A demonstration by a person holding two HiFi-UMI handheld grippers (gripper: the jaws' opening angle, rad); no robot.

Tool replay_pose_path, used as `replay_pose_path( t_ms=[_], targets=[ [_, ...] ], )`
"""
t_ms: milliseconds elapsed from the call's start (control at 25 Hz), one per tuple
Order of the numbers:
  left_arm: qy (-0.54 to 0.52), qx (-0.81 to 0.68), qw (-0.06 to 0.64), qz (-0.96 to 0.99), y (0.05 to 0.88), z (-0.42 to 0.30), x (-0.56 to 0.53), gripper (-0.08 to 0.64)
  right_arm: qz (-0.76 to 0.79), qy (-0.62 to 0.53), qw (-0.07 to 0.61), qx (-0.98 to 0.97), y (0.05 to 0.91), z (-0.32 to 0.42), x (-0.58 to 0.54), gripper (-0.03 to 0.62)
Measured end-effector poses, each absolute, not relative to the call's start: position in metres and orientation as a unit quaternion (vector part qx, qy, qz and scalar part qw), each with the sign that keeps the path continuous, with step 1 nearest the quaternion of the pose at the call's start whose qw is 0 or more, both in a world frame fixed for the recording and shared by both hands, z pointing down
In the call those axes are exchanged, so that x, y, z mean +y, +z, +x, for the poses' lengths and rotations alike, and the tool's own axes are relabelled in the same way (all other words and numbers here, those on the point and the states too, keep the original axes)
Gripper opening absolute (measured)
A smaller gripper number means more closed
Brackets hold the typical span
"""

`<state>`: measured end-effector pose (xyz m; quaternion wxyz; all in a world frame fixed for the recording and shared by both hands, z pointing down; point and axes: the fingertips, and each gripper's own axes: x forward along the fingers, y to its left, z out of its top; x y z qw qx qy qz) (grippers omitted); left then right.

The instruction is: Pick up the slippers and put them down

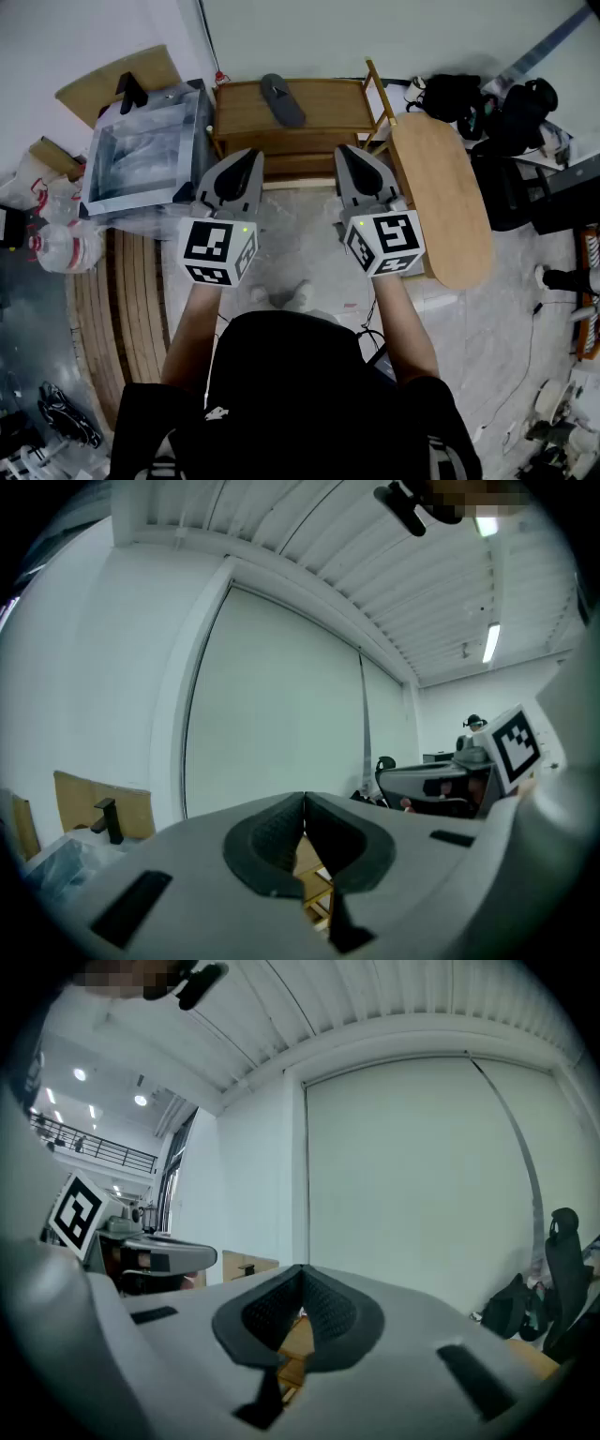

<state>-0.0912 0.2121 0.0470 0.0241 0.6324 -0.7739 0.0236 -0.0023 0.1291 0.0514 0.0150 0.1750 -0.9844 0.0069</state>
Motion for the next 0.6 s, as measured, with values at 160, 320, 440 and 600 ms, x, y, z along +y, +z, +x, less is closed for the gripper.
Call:
replay_pose_path(
  t_ms=[160,320,440,600],
  targets=[
    [0.026,-0.774,0.026,0.632,0.05,-0.089,0.205,0.005,0.174,0.016,0.013,-0.984,0.055,-0.001,0.121,-0.012],
    [0.028,-0.776,0.026,0.629,0.055,-0.087,0.199,0.005,0.164,0.014,0.018,-0.986,0.061,-0.002,0.116,-0.012],
    [0.028,-0.781,0.026,0.623,0.06,-0.084,0.196,0.005,0.148,0.014,0.02,-0.989,0.068,-0.001,0.115,-0.012],
    [0.024,-0.786,0.024,0.618,0.064,-0.082,0.192,0.005,0.138,0.004,0.027,-0.99,0.076,-0.001,0.112,-0.012]
  ],
)
